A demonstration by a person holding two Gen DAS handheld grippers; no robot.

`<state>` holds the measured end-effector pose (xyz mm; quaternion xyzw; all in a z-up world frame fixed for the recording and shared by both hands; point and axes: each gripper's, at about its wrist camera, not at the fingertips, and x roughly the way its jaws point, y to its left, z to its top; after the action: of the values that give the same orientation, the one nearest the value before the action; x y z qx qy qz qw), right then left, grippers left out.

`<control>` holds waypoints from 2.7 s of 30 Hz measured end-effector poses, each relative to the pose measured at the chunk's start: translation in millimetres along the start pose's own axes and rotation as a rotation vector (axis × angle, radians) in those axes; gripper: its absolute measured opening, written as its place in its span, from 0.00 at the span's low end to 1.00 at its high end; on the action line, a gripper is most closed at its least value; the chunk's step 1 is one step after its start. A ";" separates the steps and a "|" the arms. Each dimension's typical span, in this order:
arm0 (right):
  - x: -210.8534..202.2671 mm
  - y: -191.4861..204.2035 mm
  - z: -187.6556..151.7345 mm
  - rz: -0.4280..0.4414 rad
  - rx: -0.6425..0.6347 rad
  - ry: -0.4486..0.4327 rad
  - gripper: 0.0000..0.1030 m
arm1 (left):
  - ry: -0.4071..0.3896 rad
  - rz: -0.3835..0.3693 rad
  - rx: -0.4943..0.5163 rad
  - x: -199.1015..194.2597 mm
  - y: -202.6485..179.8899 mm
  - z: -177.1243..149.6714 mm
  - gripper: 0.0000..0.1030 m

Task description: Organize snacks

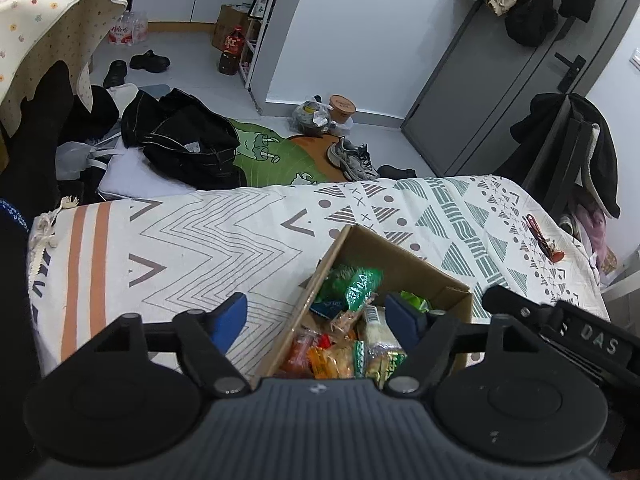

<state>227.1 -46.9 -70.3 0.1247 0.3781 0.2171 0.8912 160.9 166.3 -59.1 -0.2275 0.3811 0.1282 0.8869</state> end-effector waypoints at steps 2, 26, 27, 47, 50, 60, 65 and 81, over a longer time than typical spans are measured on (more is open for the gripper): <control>-9.6 -7.0 -2.1 -0.016 0.009 -0.004 0.44 | -0.009 0.002 0.007 -5.7 -3.6 -1.6 0.81; -132.5 -61.5 -13.5 -0.155 0.031 -0.128 0.83 | 0.021 -0.035 0.192 -73.3 -75.9 -37.9 0.91; -136.5 -62.2 -14.2 -0.157 0.031 -0.133 0.84 | 0.020 -0.034 0.200 -76.3 -78.1 -39.5 0.92; -199.3 -68.5 -37.1 -0.209 0.025 -0.189 1.00 | -0.002 -0.013 0.305 -126.2 -99.6 -72.3 0.98; -206.6 -69.2 -42.4 -0.210 0.028 -0.187 1.00 | -0.006 -0.020 0.314 -133.3 -100.8 -77.3 0.98; -230.2 -71.2 -57.7 -0.212 0.026 -0.198 1.00 | -0.027 -0.022 0.348 -155.0 -104.0 -95.5 1.00; -236.8 -70.7 -65.6 -0.213 0.018 -0.198 1.00 | -0.031 -0.022 0.361 -163.3 -101.9 -103.6 1.00; -248.4 -54.9 -79.3 -0.169 -0.040 -0.173 1.00 | -0.049 0.024 0.382 -185.6 -87.8 -113.2 1.00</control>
<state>31.5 -209.9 8.3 0.0931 0.3047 0.1372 0.9379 0.6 23.8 35.4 -0.0472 0.3793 0.0695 0.9214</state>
